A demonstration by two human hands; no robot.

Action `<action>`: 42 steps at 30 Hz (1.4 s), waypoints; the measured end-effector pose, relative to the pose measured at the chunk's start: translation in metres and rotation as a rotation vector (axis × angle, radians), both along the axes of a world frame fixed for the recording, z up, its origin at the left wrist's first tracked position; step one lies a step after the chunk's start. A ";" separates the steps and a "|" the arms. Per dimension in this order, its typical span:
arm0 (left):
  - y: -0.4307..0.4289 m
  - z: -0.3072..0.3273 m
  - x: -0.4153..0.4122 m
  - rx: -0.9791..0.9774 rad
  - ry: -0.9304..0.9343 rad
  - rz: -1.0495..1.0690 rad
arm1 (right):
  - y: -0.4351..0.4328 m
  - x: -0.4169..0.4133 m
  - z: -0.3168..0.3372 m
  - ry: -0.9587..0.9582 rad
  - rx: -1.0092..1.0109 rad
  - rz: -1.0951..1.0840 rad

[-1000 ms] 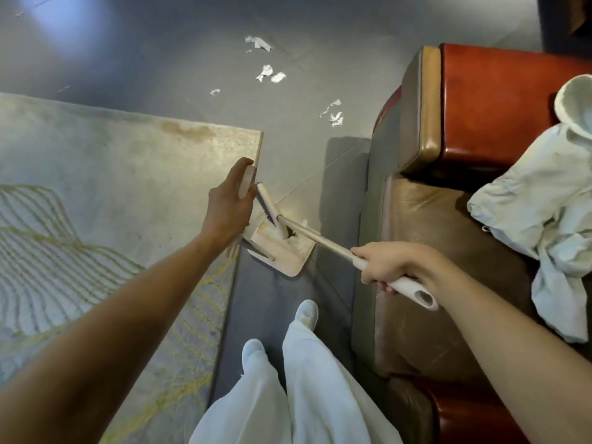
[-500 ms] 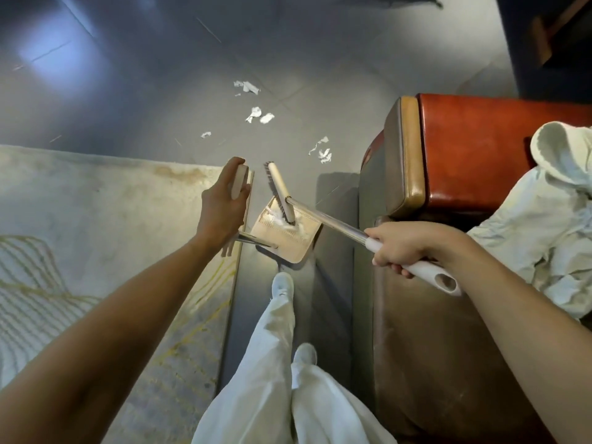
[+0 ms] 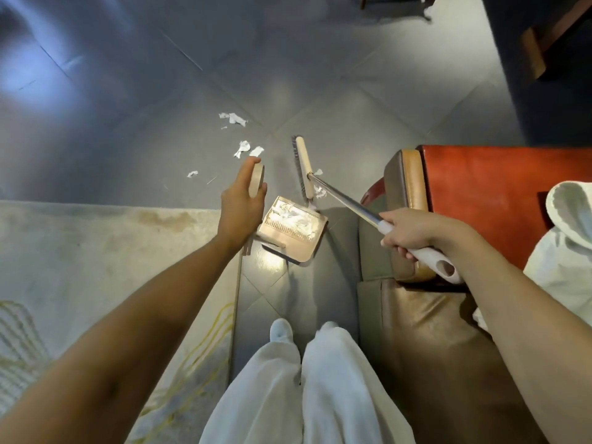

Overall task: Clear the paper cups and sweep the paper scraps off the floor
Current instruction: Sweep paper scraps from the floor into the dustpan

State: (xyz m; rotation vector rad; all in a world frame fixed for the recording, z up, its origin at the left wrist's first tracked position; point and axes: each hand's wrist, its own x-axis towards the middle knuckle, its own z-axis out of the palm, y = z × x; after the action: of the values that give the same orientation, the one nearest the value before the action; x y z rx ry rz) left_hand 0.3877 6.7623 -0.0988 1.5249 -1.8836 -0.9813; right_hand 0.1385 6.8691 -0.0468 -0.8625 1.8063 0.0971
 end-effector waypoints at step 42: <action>-0.214 -0.011 -0.080 0.057 0.052 0.403 | -0.281 -0.117 0.013 -0.040 0.139 0.312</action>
State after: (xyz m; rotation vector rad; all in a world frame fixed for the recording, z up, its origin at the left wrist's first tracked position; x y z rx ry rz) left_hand 0.3081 6.5483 -0.1095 1.8016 -1.4424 -0.8814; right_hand 0.0216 6.5884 -0.0342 -1.0324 1.5961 0.3975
